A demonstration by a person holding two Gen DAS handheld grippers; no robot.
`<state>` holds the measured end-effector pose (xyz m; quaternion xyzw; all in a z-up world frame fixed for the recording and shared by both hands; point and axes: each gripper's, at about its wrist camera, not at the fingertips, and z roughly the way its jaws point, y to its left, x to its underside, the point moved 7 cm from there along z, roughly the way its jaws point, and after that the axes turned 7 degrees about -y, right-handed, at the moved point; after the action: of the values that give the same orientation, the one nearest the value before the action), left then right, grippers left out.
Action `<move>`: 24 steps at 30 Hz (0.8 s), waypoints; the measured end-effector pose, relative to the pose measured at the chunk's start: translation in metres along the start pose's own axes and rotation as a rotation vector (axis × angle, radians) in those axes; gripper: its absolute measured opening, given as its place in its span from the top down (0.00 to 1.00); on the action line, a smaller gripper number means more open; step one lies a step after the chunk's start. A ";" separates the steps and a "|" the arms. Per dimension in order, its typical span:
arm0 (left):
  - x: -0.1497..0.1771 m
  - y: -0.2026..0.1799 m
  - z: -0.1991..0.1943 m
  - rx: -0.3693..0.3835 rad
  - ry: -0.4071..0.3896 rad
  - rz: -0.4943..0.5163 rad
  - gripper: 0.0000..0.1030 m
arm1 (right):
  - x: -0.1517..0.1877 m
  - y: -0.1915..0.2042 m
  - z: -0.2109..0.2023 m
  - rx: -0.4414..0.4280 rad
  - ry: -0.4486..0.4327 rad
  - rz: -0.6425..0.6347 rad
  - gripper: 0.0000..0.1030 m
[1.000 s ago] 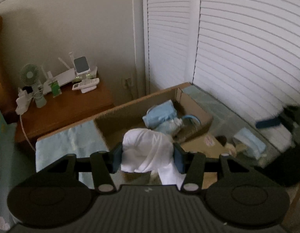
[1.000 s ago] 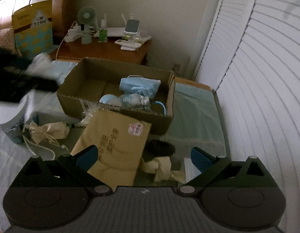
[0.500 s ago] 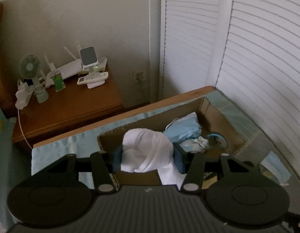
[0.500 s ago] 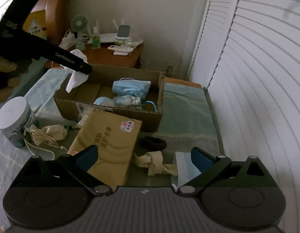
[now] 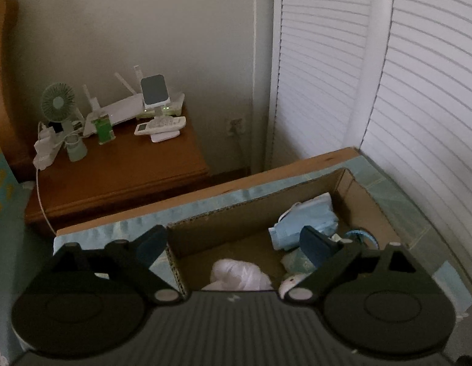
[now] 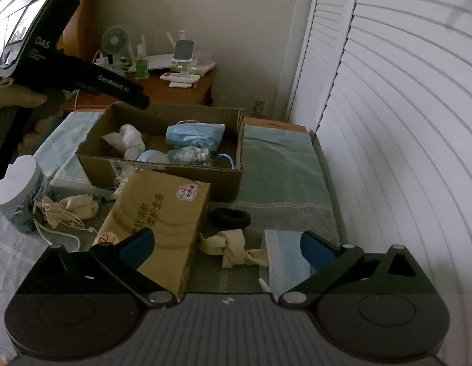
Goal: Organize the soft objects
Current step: 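Carry the white cloth into the cardboard box and open the left tool, then bring both tools back over the remaining items on the bed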
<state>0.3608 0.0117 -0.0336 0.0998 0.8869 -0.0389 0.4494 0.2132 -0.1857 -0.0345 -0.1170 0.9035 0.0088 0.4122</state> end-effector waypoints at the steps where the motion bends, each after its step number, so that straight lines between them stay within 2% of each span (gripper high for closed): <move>1: 0.000 0.000 -0.004 0.002 -0.004 0.008 0.09 | 0.000 -0.001 -0.001 0.000 -0.002 0.000 0.00; 13: 0.018 -0.003 -0.082 0.022 -0.086 0.034 0.09 | 0.012 -0.007 -0.012 -0.011 -0.024 0.012 0.00; 19: 0.047 -0.012 -0.125 0.016 -0.129 0.051 0.09 | 0.024 -0.007 -0.017 -0.023 -0.037 0.026 0.00; 24: 0.083 -0.024 -0.145 0.037 -0.122 0.051 0.08 | 0.042 -0.008 -0.021 -0.024 -0.024 0.021 0.00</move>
<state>0.1932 0.0227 -0.0143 0.1280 0.8542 -0.0498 0.5015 0.1729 -0.2048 -0.0519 -0.1121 0.8995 0.0256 0.4216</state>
